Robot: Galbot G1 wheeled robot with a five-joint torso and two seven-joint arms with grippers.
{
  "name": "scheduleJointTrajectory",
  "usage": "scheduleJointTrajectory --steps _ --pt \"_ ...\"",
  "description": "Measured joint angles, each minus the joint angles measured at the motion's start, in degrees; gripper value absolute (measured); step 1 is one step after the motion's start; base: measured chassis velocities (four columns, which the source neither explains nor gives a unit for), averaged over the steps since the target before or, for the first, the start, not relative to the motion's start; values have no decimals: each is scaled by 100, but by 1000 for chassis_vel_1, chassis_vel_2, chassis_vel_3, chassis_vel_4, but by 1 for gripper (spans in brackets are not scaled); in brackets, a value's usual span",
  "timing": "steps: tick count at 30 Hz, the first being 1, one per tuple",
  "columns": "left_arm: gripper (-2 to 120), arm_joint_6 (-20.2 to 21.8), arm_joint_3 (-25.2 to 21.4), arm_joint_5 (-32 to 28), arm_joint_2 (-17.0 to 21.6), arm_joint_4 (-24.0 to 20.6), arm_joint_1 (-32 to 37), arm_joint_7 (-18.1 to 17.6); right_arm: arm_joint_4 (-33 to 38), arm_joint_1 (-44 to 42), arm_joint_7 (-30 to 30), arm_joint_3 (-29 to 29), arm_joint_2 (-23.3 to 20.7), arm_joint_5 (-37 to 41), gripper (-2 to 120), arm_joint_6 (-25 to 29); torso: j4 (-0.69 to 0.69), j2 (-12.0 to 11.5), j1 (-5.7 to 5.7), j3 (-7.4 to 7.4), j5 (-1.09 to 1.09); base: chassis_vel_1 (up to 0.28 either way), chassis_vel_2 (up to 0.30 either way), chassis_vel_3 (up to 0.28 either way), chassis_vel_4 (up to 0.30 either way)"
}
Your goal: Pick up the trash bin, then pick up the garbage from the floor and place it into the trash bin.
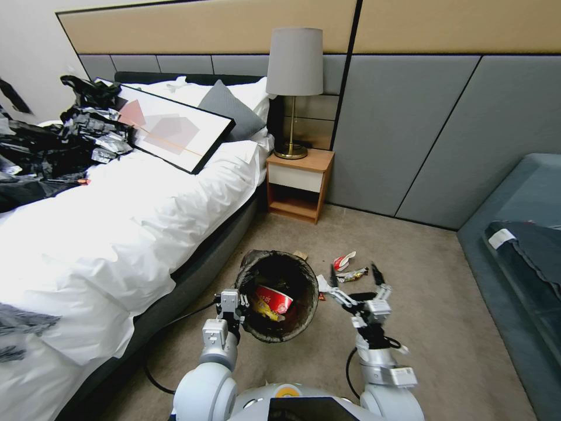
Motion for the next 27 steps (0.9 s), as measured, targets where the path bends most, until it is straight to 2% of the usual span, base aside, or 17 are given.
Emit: scheduleJointTrajectory --steps 8,27 --pt "0 -6 35 -4 6 17 -8 0 -176 89 38 420 -52 228 100 131 0 0 0 0 0 0 0 0 0" --pt "0 -7 22 -4 28 -32 45 -13 -207 284 -3 489 -74 452 100 -52 0 0 0 0 0 -4 2 2 -2"
